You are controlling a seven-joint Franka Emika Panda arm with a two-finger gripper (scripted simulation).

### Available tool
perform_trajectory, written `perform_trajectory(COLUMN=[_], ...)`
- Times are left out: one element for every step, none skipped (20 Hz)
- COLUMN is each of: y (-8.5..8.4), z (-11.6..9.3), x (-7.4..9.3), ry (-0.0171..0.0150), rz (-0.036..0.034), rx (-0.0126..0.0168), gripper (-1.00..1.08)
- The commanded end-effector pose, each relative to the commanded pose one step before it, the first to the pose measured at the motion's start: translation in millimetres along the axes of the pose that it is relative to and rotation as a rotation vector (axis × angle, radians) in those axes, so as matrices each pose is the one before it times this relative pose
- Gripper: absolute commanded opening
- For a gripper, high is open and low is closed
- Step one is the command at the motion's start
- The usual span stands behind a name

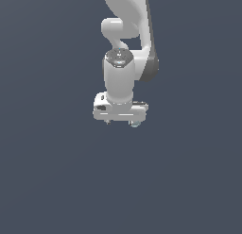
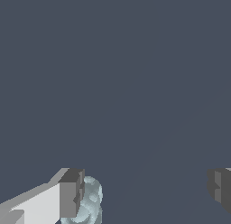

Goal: Pick up the object and move it to a goal position.

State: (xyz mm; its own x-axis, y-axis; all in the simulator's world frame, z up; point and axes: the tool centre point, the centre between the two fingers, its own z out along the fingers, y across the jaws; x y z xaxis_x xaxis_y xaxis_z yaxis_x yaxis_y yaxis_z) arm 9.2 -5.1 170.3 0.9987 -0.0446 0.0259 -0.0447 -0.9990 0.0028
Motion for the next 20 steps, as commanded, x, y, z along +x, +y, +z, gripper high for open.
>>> perform_trajectory(y=[0.01, 0.11, 0.64, 0.95, 1.33, 1.69, 2.06, 1.91, 1.55, 1.16, 0.82, 0.19, -0.05, -0.43, -0.75, -1.08, -1.20, -1.60, -1.98, -2.38], z=[0.00, -0.09, 0.84, 0.93, 1.32, 1.56, 1.82, 1.57, 1.16, 0.71, 0.44, -0.23, 0.02, -0.07, 0.32, 0.69, 1.08, 1.37, 1.60, 1.82], x=[0.00, -0.15, -0.15, -0.35, -0.46, -0.58, -0.64, -0.50, -0.31, -0.16, 0.01, 0.01, 0.14, -0.08, -0.45, -0.84, -1.18, -1.51, -1.83, -2.14], ry=[0.00000, 0.00000, -0.00176, -0.00220, -0.00311, -0.00380, -0.00452, -0.00404, -0.00312, -0.00213, -0.00141, 0.00000, 0.00000, 0.00066, 0.00038, 0.00011, -0.00014, -0.00018, -0.00011, -0.00003], rz=[0.00000, 0.00000, 0.00047, 0.00062, 0.00089, 0.00111, 0.00137, 0.00129, 0.00107, 0.00080, 0.00061, 0.00000, 0.00000, -0.00021, -0.00057, -0.00097, -0.00097, -0.00137, -0.00169, -0.00207], rx=[0.00000, 0.00000, 0.00009, 0.00013, 0.00020, 0.00028, 0.00037, 0.00037, 0.00031, 0.00023, 0.00016, 0.00000, 0.00000, -0.00007, -0.00005, -0.00004, -0.00001, -0.00002, -0.00004, -0.00005], gripper=[1.00, 1.00, 1.00, 1.00, 1.00, 1.00, 1.00, 1.00, 1.00, 1.00, 1.00, 1.00, 1.00, 1.00, 1.00, 1.00, 1.00, 1.00, 1.00, 1.00])
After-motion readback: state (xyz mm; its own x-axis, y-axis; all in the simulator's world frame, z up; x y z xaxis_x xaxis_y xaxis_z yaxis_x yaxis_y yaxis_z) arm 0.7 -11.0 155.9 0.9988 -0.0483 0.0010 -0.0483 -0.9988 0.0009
